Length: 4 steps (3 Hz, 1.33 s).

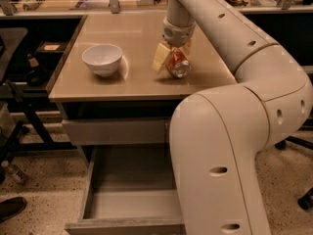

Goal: Place coke can into middle drawer

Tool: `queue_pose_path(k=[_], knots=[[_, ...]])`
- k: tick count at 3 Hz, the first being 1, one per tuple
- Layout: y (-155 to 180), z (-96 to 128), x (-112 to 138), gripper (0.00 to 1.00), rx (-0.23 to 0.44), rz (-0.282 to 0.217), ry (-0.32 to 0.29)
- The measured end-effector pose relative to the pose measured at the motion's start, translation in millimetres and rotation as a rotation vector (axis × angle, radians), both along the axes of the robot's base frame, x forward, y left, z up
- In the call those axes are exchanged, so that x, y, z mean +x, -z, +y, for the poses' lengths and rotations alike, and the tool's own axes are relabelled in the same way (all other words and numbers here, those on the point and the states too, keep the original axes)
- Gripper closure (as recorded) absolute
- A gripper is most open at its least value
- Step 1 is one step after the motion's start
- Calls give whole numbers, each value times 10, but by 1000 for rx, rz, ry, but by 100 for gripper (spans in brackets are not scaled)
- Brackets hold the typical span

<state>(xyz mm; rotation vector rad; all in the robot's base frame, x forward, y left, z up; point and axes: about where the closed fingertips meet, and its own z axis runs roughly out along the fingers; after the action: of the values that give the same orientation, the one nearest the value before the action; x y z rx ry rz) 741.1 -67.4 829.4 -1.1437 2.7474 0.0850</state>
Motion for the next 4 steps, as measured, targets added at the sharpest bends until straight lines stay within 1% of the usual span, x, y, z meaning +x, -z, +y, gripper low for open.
queue_pose_path(k=[3, 4], knots=[[0, 0, 0, 88, 0, 0, 0], [-1, 26, 46, 100, 12, -23, -4]])
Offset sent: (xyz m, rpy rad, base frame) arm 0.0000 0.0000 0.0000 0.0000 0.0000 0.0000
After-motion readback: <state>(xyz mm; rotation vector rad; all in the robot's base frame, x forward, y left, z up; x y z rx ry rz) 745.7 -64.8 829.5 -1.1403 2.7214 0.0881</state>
